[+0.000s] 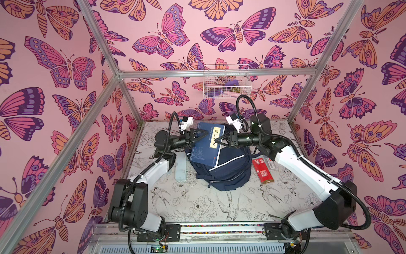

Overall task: Pack books, pencil case, and school supplies into a backpack
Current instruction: Pick up the book from the middle-left of the table, then open the student bag at the center of the table.

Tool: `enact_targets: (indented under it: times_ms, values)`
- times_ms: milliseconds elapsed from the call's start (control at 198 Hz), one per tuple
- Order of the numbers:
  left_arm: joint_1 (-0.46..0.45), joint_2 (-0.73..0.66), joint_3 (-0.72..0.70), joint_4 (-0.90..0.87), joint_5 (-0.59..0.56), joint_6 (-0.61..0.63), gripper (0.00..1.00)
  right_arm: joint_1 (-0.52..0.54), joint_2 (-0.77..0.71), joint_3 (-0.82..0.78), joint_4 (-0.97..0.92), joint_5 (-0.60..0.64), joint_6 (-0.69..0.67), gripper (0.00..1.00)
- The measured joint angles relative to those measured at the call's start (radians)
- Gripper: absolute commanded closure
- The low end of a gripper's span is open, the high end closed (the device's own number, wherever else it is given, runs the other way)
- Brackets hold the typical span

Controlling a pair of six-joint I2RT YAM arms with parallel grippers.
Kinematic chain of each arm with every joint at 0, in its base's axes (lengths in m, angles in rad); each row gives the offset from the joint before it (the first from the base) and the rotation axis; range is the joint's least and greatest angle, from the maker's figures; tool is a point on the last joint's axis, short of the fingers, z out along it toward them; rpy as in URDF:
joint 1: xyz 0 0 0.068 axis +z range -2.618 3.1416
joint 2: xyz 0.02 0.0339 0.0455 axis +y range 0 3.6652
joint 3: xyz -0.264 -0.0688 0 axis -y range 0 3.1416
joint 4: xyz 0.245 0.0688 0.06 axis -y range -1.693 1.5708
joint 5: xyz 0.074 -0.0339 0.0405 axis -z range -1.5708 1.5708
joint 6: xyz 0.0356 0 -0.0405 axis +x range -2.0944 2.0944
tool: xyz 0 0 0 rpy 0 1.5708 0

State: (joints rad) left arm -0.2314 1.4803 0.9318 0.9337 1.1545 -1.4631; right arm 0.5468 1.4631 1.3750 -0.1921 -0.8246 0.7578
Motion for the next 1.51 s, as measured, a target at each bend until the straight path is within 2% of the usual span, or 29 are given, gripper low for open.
enact_targets:
  times_ms: [96,202,237,313,464,575,640,751,933,1059,1119,1256,1513]
  values:
    - [-0.026,-0.042,0.055,-0.285,-0.049,0.19,0.25,-0.029,-0.027,0.0,-0.11,0.07,-0.026,1.0]
    - [-0.051,-0.094,0.158,-0.676,-0.201,0.493,0.22,-0.137,-0.091,-0.006,-0.283,0.209,-0.041,1.0]
    - [-0.081,-0.1,0.214,-0.819,-0.286,0.619,0.22,-0.177,-0.12,-0.019,-0.325,0.27,-0.048,1.0]
    - [-0.151,-0.09,0.299,-1.012,-0.417,0.785,0.19,-0.264,-0.197,-0.079,-0.42,0.393,-0.048,1.0]
    - [-0.309,0.016,0.407,-1.268,-0.66,1.024,0.16,-0.35,-0.338,-0.188,-0.561,0.519,-0.046,1.0]
    - [-0.422,0.14,0.441,-1.38,-0.797,1.142,0.11,-0.391,-0.42,-0.233,-0.624,0.566,-0.034,1.0]
    - [-0.479,0.213,0.468,-1.436,-0.856,1.194,0.11,-0.404,-0.456,-0.252,-0.649,0.589,-0.027,1.0]
    - [-0.567,0.325,0.537,-1.505,-0.934,1.265,0.17,-0.415,-0.508,-0.271,-0.694,0.623,-0.022,1.0]
    - [-0.648,0.388,0.594,-1.556,-1.012,1.328,0.24,-0.438,-0.546,-0.288,-0.728,0.646,-0.021,1.0]
    - [-0.658,0.431,0.643,-1.58,-1.073,1.356,0.39,-0.442,-0.548,-0.311,-0.736,0.649,-0.018,1.0]
    - [-0.657,0.443,0.65,-1.587,-1.075,1.361,0.48,-0.442,-0.547,-0.319,-0.74,0.649,-0.015,1.0]
    - [-0.667,0.446,0.65,-1.605,-1.026,1.377,0.59,-0.446,-0.547,-0.323,-0.743,0.649,-0.006,1.0]
    - [-0.734,0.47,0.651,-1.612,-0.942,1.384,0.61,-0.449,-0.547,-0.331,-0.742,0.652,0.002,1.0]
